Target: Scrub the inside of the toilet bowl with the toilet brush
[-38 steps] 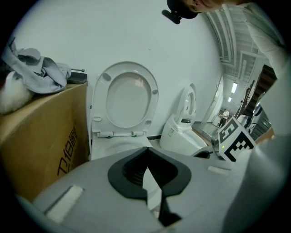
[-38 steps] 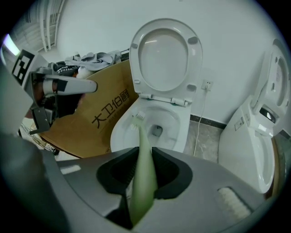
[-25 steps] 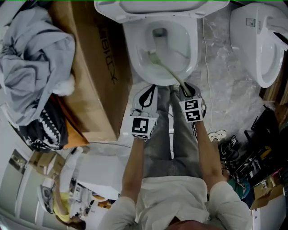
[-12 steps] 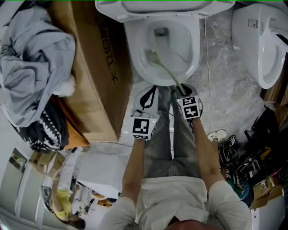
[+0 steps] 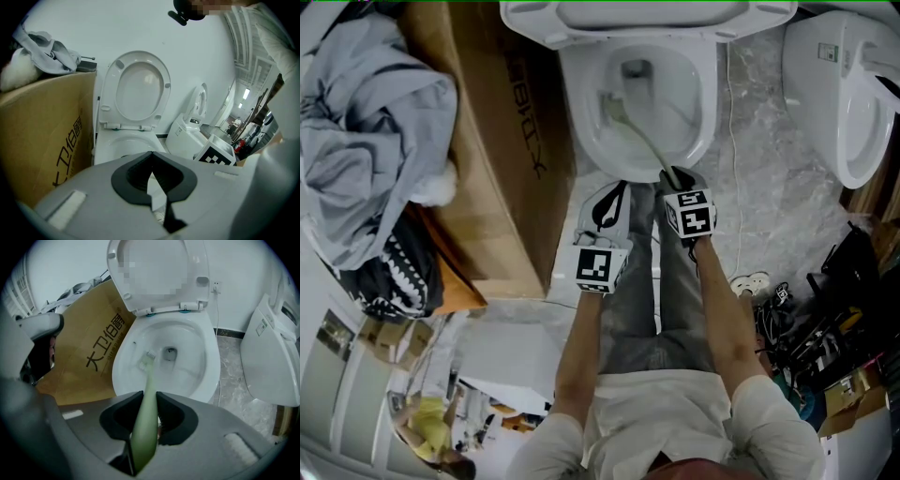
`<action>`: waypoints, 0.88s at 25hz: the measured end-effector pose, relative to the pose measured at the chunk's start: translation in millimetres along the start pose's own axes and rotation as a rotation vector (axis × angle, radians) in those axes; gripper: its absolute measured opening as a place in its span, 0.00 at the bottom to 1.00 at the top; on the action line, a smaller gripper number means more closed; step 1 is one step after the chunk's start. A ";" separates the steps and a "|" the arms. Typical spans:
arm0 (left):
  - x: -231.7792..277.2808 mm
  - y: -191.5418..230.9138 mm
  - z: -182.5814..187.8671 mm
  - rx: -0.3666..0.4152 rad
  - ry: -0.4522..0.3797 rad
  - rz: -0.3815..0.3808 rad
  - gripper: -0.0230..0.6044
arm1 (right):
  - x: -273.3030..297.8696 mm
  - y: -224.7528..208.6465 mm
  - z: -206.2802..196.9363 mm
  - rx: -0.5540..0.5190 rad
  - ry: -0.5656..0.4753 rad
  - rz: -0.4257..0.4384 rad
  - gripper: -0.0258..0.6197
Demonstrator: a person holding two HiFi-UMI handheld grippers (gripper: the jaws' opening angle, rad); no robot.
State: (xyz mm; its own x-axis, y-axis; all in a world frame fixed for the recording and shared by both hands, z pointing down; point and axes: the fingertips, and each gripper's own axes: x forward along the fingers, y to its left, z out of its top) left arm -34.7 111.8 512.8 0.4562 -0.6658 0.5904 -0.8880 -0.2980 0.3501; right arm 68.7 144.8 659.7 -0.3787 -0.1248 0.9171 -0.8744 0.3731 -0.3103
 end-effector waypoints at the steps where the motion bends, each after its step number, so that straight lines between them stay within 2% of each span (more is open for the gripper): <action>1: 0.0 1.3 0.0 -0.001 0.002 0.002 0.07 | 1.7 0.0 2.1 0.007 -0.002 0.000 0.18; 15: 0.8 15.6 -0.5 -0.027 0.022 0.012 0.07 | 17.2 -2.8 51.6 0.104 -0.070 -0.018 0.18; 22: 4.8 19.4 9.2 -0.029 0.006 0.010 0.07 | 13.5 -19.1 73.8 0.043 -0.046 -0.063 0.18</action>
State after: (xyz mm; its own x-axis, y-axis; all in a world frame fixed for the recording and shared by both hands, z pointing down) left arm -50.3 96.5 515.7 0.4474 -0.6648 0.5982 -0.8907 -0.2713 0.3647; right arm 57.8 68.2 659.5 -0.3356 -0.1895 0.9228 -0.9086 0.3237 -0.2639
